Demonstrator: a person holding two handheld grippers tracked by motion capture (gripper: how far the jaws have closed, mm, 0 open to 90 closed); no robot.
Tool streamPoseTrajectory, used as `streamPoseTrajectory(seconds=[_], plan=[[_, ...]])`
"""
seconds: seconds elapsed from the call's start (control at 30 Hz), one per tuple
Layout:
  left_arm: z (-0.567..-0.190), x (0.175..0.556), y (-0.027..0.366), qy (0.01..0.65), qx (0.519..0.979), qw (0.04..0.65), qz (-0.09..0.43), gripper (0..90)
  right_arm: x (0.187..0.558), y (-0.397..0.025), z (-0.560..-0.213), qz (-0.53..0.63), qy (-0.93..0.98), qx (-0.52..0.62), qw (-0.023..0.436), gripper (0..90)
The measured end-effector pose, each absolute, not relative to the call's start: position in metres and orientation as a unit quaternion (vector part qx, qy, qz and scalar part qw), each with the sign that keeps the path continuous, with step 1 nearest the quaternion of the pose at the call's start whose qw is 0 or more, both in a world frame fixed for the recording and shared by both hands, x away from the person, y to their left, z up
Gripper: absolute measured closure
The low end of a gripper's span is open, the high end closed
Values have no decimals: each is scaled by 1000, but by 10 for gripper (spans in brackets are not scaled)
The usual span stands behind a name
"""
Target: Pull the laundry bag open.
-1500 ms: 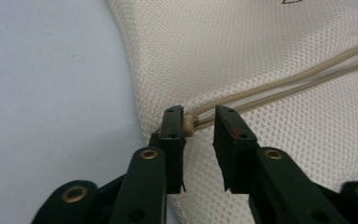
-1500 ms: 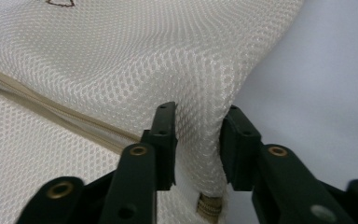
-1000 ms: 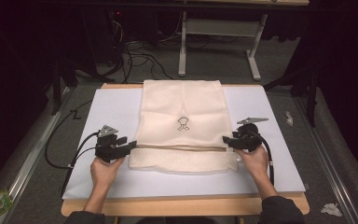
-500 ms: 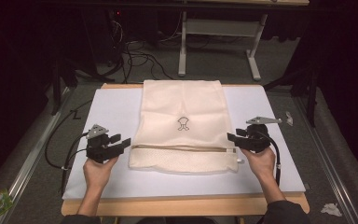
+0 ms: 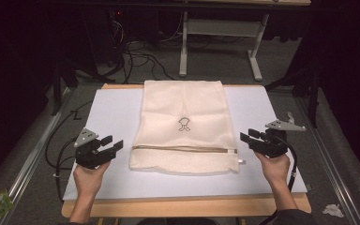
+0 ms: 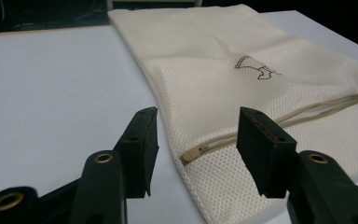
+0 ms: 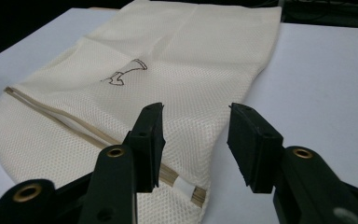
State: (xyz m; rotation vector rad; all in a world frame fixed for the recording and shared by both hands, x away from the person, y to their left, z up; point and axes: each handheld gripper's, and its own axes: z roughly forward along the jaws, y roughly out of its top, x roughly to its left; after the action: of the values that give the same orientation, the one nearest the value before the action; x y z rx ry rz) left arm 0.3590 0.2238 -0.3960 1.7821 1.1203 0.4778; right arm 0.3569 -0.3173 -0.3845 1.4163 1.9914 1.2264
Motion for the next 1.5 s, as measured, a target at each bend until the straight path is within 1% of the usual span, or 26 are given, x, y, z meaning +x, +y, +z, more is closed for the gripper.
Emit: streamPoseTrajectory(seconds=[0.13,0.43,0.73,1.13,1.5], plan=[[-395,353,230,460,724,472,205,488,349,-326,-386,448,704,510,208,604],[-398,342,239,466,717,473,211,487,332,-337,-392,459,692,514,214,609],[-413,339,236,471,718,466,213,483,321,-349,-413,468,678,524,217,604],[-433,343,242,494,710,460,200,481,323,-359,-433,462,666,546,214,605],[-455,362,247,523,699,448,194,484,333,-364,-445,445,663,565,207,605]])
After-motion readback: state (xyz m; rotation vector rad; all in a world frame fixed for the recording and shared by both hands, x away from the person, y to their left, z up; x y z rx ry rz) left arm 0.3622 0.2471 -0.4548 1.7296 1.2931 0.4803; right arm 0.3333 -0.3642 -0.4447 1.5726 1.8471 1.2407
